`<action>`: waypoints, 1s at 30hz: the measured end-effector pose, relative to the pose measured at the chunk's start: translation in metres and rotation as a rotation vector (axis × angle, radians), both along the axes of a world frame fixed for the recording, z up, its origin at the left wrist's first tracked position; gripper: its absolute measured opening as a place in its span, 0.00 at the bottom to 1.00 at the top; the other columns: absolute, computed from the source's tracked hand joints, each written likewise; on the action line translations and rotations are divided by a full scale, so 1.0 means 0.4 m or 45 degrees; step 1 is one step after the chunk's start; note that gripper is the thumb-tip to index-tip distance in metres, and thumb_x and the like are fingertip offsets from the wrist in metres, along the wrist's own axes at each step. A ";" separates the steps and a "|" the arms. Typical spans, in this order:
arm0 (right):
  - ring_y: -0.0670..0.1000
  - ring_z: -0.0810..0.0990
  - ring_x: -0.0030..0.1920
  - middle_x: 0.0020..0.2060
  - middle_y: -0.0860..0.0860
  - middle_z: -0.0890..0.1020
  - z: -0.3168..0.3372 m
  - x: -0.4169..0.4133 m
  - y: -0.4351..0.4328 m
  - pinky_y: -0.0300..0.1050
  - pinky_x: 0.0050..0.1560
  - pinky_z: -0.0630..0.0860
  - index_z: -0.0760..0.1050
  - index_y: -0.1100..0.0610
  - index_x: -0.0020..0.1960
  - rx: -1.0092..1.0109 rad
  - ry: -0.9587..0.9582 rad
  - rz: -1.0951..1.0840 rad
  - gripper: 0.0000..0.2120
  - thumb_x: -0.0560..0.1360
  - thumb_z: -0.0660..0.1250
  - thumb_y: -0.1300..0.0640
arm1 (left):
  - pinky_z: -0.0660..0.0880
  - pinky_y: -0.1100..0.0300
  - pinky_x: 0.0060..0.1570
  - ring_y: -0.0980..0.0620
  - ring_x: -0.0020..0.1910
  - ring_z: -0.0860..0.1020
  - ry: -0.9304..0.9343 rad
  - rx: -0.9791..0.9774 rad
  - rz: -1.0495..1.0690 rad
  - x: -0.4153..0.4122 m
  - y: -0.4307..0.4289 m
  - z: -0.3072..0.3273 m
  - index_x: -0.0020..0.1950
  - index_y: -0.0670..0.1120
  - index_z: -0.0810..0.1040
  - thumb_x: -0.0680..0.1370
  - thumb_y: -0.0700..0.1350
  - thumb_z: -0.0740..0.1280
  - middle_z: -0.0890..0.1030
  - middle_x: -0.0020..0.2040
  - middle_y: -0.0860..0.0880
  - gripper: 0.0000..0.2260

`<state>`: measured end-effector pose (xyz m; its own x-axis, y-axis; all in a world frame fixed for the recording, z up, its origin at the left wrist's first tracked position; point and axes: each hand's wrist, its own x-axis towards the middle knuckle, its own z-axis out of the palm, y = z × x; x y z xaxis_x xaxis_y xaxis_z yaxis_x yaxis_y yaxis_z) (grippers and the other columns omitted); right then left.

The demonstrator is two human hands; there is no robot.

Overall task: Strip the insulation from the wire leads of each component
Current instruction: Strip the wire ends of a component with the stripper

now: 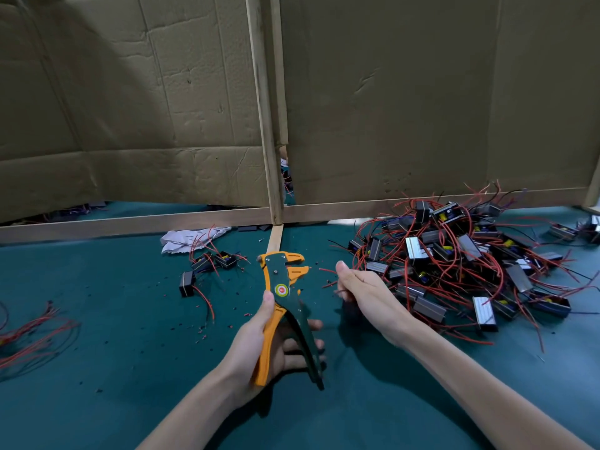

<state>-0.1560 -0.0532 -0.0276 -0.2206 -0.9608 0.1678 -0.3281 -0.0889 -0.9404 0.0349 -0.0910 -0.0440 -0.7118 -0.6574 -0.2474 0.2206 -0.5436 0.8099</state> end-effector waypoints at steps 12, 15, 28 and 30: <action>0.40 0.75 0.36 0.36 0.45 0.79 -0.020 0.000 -0.003 0.33 0.41 0.70 0.73 0.53 0.43 0.113 0.171 0.211 0.13 0.83 0.55 0.56 | 0.79 0.45 0.42 0.38 0.44 0.82 0.150 0.169 0.013 0.009 -0.007 0.001 0.63 0.44 0.76 0.77 0.65 0.52 0.79 0.51 0.31 0.30; 0.49 0.78 0.49 0.45 0.50 0.80 -0.021 0.000 -0.001 0.42 0.55 0.72 0.69 0.48 0.62 0.122 0.170 0.211 0.12 0.82 0.57 0.61 | 0.80 0.45 0.42 0.38 0.43 0.82 0.208 0.199 0.079 0.013 -0.017 -0.002 0.64 0.45 0.76 0.78 0.65 0.52 0.80 0.47 0.32 0.29; 0.43 0.70 0.44 0.41 0.43 0.75 0.005 0.034 0.027 0.39 0.50 0.67 0.73 0.51 0.48 -0.167 0.625 0.249 0.05 0.76 0.69 0.58 | 0.77 0.37 0.50 0.35 0.46 0.80 0.251 0.146 0.157 0.023 -0.037 -0.005 0.64 0.47 0.77 0.74 0.65 0.57 0.80 0.44 0.37 0.29; 0.44 0.70 0.42 0.40 0.44 0.76 0.001 0.037 0.023 0.39 0.48 0.68 0.71 0.51 0.51 -0.130 0.564 0.232 0.08 0.76 0.69 0.58 | 0.77 0.38 0.50 0.36 0.45 0.80 0.263 0.134 0.120 0.025 -0.034 -0.007 0.64 0.47 0.77 0.74 0.66 0.57 0.79 0.44 0.36 0.29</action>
<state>-0.1412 -0.0438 -0.0271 0.0634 -0.9510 0.3027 -0.6650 -0.2664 -0.6977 0.0448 -0.1048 -0.0469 -0.6913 -0.7014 -0.1737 0.4293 -0.5920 0.6821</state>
